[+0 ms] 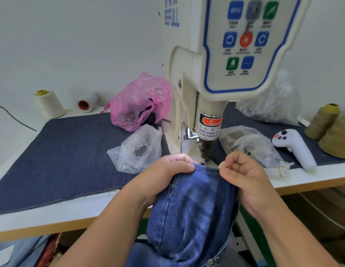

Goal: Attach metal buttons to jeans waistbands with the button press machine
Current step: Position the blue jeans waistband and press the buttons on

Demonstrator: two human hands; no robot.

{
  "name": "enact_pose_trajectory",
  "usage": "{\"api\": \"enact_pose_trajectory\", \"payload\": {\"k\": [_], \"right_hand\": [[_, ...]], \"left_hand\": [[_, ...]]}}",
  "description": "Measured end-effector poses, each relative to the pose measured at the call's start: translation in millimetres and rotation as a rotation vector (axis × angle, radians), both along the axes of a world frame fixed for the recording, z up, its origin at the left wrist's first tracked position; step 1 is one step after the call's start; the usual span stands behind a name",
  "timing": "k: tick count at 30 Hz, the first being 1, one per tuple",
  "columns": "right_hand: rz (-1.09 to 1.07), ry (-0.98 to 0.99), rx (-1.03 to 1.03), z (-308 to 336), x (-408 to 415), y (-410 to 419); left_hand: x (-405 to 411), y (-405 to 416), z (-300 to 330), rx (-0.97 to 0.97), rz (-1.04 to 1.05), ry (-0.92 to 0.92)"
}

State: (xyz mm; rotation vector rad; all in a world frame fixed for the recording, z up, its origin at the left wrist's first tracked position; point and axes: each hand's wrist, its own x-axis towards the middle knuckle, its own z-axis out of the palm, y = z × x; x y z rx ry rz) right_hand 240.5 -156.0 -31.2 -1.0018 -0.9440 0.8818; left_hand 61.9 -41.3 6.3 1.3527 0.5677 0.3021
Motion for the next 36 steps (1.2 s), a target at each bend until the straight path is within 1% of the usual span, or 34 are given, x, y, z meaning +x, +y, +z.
{"api": "enact_pose_trajectory", "payload": {"k": [2, 5, 9, 11, 13, 16, 18, 20, 22, 24, 27, 29, 30, 33, 36], "right_hand": [[0.013, -0.065, -0.002, 4, -3, -8], [0.027, -0.106, 0.015, 11, -6, -21], [0.086, -0.226, 0.046, 24, -15, -32], [0.065, -0.297, 0.02, 26, -18, -32], [-0.002, -0.343, -0.021, 22, -18, -26], [-0.109, -0.266, -0.076, 10, -12, -11], [-0.121, -0.198, -0.102, 6, -10, -3], [-0.114, -0.129, -0.099, 4, -8, 4], [-0.116, -0.071, -0.076, 2, -7, 10], [-0.13, -0.04, -0.052, 0, -6, 14], [-0.158, -0.075, -0.036, -4, -6, 16], [-0.163, -0.087, -0.033, -5, -5, 17], [-0.167, -0.079, -0.03, -6, -5, 17], [-0.195, -0.033, -0.019, -6, -5, 19], [-0.205, 0.029, -0.02, -6, -4, 22]], "left_hand": [[-6, -3, -2, -0.044, -0.034, -0.074], [-15, -9, -1, -0.111, -0.089, -0.165], [-18, -13, 4, -0.135, -0.136, -0.185], [-16, -13, 7, -0.098, -0.129, -0.169], [-12, -12, 10, 0.02, -0.086, -0.094], [-4, -7, 9, 0.227, 0.029, 0.077], [2, -6, 7, 0.285, 0.077, 0.129], [6, -4, 4, 0.295, 0.106, 0.131], [6, -2, 1, 0.257, 0.126, 0.099], [5, -1, 0, 0.157, 0.131, 0.022], [4, -2, -2, -0.047, 0.127, -0.109], [5, -2, -2, -0.078, 0.128, -0.12], [6, -2, -1, -0.045, 0.136, -0.095], [8, 1, -1, 0.15, 0.157, 0.059], [11, 4, -3, 0.222, 0.155, 0.117]]}}
